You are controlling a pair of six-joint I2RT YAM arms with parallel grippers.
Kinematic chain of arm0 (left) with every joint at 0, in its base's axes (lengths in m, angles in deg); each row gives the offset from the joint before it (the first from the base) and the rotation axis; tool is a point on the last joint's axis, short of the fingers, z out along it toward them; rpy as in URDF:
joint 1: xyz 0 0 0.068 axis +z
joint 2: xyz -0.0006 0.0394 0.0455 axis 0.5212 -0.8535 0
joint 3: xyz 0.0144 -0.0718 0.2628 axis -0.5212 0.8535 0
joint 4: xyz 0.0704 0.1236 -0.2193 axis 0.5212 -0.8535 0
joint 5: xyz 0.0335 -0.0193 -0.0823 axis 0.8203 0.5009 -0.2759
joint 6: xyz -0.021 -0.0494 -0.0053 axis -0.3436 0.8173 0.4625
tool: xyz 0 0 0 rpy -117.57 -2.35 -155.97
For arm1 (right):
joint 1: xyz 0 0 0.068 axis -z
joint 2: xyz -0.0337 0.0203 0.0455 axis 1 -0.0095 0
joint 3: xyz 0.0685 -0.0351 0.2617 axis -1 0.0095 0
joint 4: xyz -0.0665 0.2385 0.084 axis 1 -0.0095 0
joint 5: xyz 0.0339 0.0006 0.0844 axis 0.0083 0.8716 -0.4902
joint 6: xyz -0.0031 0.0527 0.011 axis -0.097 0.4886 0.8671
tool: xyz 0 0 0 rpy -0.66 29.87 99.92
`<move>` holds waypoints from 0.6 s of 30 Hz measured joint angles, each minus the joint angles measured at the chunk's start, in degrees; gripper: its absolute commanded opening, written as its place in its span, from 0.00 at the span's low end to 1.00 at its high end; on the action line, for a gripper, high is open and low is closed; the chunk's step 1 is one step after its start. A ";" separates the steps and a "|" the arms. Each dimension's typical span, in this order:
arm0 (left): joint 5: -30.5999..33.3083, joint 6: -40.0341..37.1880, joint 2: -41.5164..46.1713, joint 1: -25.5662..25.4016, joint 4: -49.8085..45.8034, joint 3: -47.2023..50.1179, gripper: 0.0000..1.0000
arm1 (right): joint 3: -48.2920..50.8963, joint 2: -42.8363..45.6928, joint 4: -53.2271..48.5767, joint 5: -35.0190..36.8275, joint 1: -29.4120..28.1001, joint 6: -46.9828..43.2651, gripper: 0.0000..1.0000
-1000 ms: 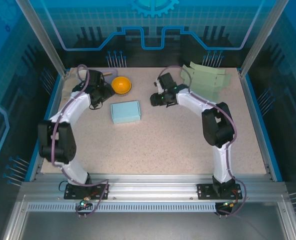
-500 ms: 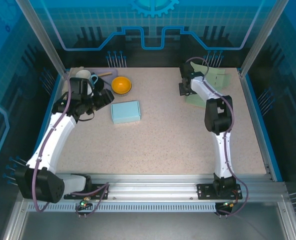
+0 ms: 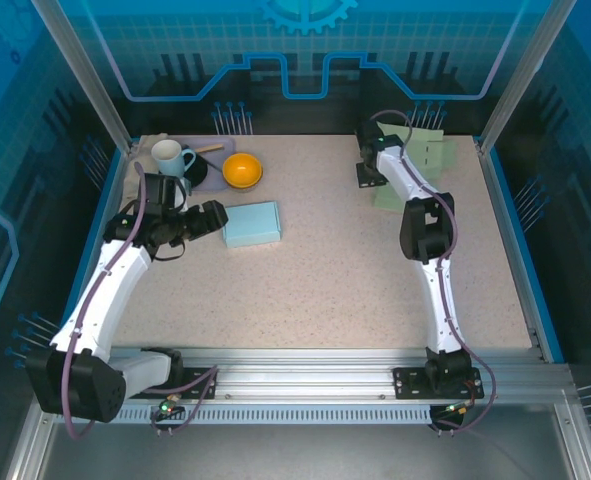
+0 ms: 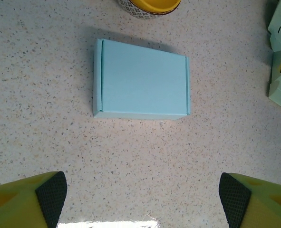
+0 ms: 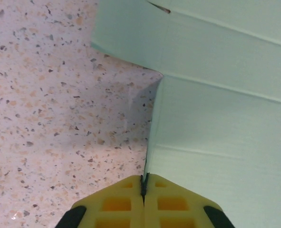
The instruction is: Fold the paper box
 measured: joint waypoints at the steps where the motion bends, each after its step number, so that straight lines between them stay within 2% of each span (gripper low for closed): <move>1: 0.00 -0.13 0.02 0.00 0.07 0.00 0.87 | 0.00 0.04 -0.02 -0.13 0.17 -0.13 0.00; 4: -0.04 -0.15 0.09 0.00 0.17 0.17 0.87 | 2.99 2.25 0.96 -0.39 0.59 -0.87 0.00; 6: -0.13 -0.13 0.24 0.00 0.17 0.37 0.86 | 9.73 7.28 2.19 -0.68 0.68 -1.64 0.00; 11: -1.49 0.63 1.49 -0.22 0.79 0.57 0.84 | 29.18 29.05 4.81 -1.75 -0.61 -3.21 0.00; 15: -2.60 2.91 3.37 -1.62 2.08 0.87 0.84 | 43.87 49.53 8.48 -0.68 -6.29 -3.82 0.00; 18: -2.99 4.70 4.07 -4.20 3.41 1.64 0.84 | 54.62 58.90 10.29 -0.33 -13.53 -3.26 0.00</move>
